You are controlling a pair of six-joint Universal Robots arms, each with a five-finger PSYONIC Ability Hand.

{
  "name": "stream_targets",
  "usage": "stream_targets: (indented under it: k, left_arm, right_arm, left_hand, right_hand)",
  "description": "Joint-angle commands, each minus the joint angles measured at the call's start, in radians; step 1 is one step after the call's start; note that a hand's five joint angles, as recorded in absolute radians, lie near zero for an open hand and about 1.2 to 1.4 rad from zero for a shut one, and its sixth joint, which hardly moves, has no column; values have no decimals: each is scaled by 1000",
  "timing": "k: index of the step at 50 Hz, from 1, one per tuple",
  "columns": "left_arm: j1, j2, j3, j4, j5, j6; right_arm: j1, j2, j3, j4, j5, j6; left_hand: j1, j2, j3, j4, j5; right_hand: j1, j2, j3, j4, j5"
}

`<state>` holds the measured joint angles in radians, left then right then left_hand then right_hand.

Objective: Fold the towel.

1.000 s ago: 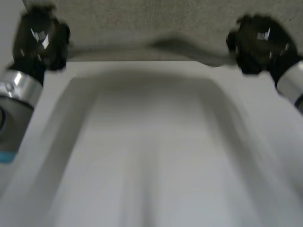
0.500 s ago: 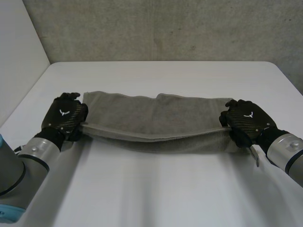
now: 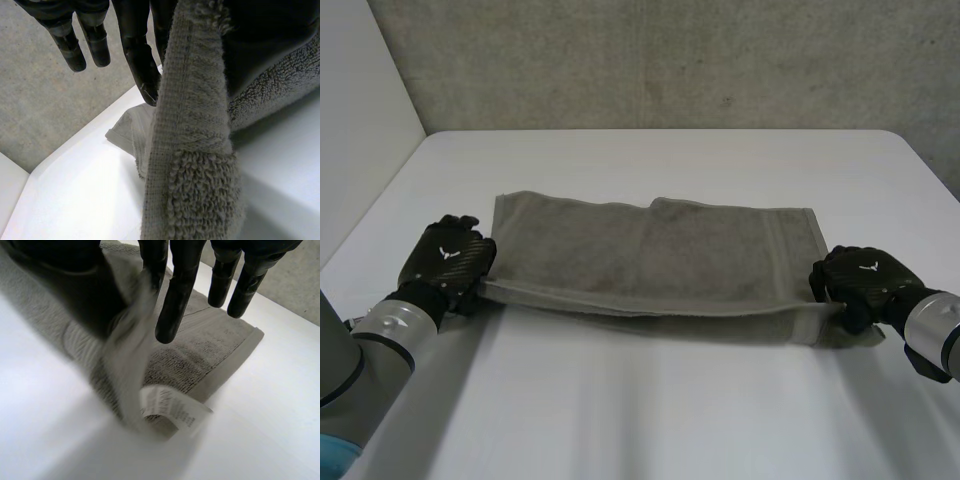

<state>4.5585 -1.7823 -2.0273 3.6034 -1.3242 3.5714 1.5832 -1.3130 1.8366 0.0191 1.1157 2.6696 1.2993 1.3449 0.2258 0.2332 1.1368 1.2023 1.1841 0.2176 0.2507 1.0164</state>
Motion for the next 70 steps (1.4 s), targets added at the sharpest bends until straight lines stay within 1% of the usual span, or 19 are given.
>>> stream_targets:
  k: [1,5,7,9,13,18,23,30,34,36,38,40,41,43,44,46,51,60,70]
  left_arm:
    - [4,17,5,-49,2,0]
    - [11,70,18,-115,7,-2]
    - [13,101,24,-153,13,-2]
    - [13,170,41,-240,20,-3]
    - [13,234,48,-310,25,-3]
    - [11,340,45,-374,36,0]
    - [8,377,41,-403,36,1]
    - [14,374,52,-420,48,10]
    - [16,299,88,-414,72,49]
    - [16,245,111,-413,72,64]
    - [14,184,145,-414,74,83]
    - [10,66,220,-419,74,116]
    - [10,66,220,-419,74,116]
    - [-2,-53,313,-419,74,141]
    - [-3,-54,314,-419,74,141]
    - [-6,-111,366,-420,72,150]
    - [-32,-310,583,-423,68,164]
    - [-42,-463,783,-419,77,162]
    - [-53,-580,875,-367,94,162]
  right_arm:
    - [0,-14,-5,22,-28,-17]
    - [-5,-58,-16,64,-43,-51]
    - [-32,-174,-33,131,-72,-56]
    - [-54,-224,-39,157,-89,-59]
    - [-90,-322,-79,209,-145,-51]
    - [-118,-364,-97,237,-177,-45]
    - [-140,-377,-138,280,-188,-47]
    - [-184,-373,-195,308,-197,-54]
    - [-187,-361,-217,300,-197,-57]
    - [-187,-331,-234,297,-195,-57]
    - [-175,-218,-275,292,-191,-62]
    - [-170,-168,-304,288,-182,-63]
    - [-160,-120,-336,282,-175,-68]
    - [-144,-73,-368,279,-171,-76]
    - [-144,-72,-369,279,-171,-76]
    - [-109,35,-436,269,-137,-89]
    - [-39,165,-528,213,-58,-88]
    - [20,313,-599,32,47,-48]
    - [52,415,-636,-30,84,-17]
  left_hand:
    - [97,51,-51,-59,85]
    - [97,51,-51,-59,85]
    - [97,51,-51,-59,85]
    - [97,51,-51,-59,85]
    - [97,51,-51,-59,85]
    - [97,51,-51,-59,85]
    - [97,51,-51,-59,85]
    - [97,51,-51,-59,85]
    - [97,51,-51,-59,85]
    - [97,51,-51,-59,85]
    - [97,51,-51,-59,85]
    - [97,51,-51,-59,85]
    - [97,51,-51,-59,85]
    - [97,51,-51,-59,85]
    - [97,51,-51,-59,85]
    - [97,51,-51,-59,85]
    - [97,51,-51,-59,85]
    - [97,51,-51,-59,85]
    - [97,51,-51,-59,85]
  right_hand:
    - [194,212,-43,-76,205]
    - [194,212,-43,-76,205]
    - [194,212,-43,-76,205]
    - [194,212,-43,-76,205]
    - [194,212,-43,-76,205]
    - [194,212,-43,-76,205]
    - [194,212,-43,-76,205]
    - [194,212,-43,-76,205]
    - [194,212,-43,-76,205]
    - [194,212,-43,-76,205]
    - [194,212,-43,-76,205]
    - [194,212,-43,-76,205]
    - [194,212,-43,-76,205]
    - [194,212,-43,-76,205]
    - [194,212,-43,-76,205]
    - [194,212,-43,-76,205]
    - [194,212,-43,-76,205]
    - [194,212,-43,-76,205]
    - [194,212,-43,-76,205]
